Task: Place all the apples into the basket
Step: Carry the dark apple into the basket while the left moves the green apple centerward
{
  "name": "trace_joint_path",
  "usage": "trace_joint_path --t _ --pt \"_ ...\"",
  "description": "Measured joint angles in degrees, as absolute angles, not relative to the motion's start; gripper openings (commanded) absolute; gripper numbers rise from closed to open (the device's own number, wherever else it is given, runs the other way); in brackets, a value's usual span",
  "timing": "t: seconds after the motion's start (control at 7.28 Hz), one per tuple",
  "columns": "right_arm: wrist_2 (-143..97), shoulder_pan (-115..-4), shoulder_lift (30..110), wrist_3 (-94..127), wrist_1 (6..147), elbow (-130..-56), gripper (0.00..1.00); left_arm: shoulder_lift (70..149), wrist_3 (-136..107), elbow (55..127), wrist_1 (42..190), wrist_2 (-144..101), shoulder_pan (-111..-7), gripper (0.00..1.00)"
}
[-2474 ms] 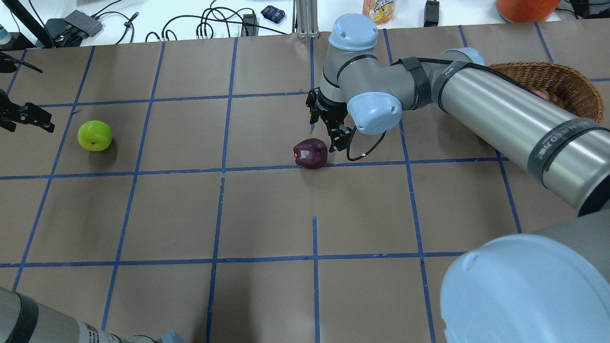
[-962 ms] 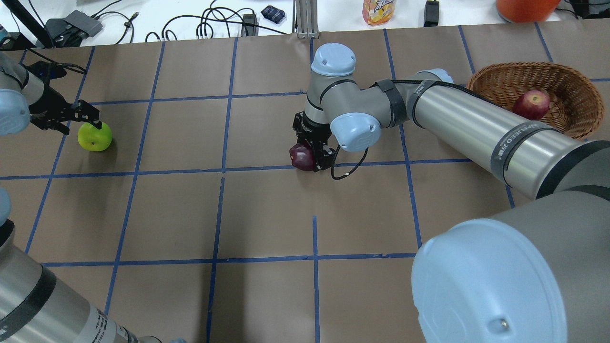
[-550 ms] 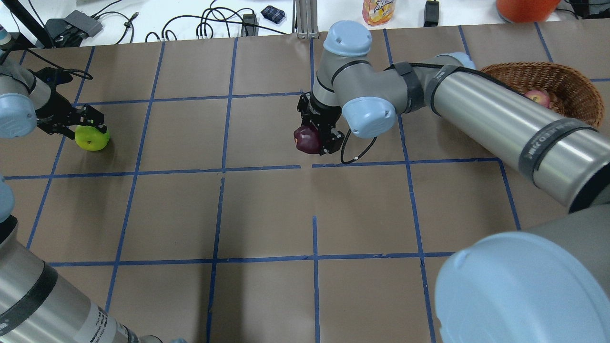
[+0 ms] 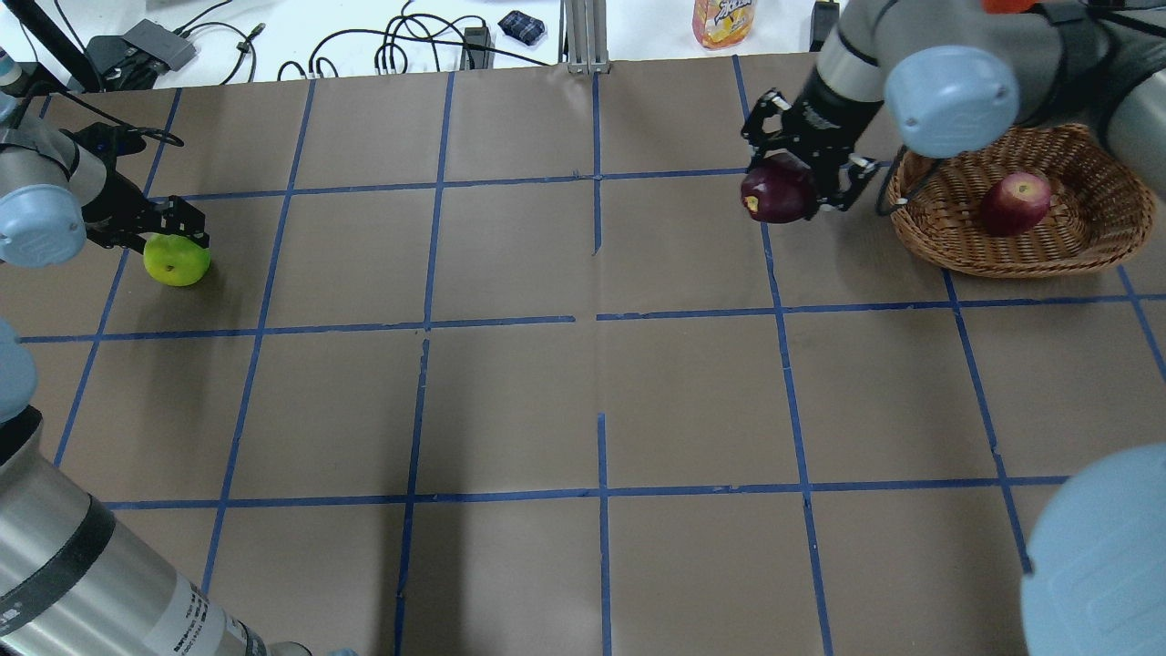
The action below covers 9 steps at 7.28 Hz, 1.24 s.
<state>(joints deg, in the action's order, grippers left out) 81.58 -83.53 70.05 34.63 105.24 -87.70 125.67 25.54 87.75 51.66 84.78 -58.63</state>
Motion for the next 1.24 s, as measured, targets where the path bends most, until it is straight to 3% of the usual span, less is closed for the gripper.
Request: trace_joint_path --t 0.55,0.82,1.24 --pt "91.95 -64.82 70.43 -7.91 104.0 -87.4 0.0 120.03 20.15 88.11 58.88 85.31 -65.49 0.13" --pt "93.33 -58.43 68.59 -23.45 108.34 -86.48 0.0 115.76 5.02 88.62 61.58 85.01 -76.96 0.13" --pt "93.31 -55.83 61.35 -34.3 113.33 -80.68 0.0 117.03 -21.84 89.0 55.65 84.96 -96.28 0.13"
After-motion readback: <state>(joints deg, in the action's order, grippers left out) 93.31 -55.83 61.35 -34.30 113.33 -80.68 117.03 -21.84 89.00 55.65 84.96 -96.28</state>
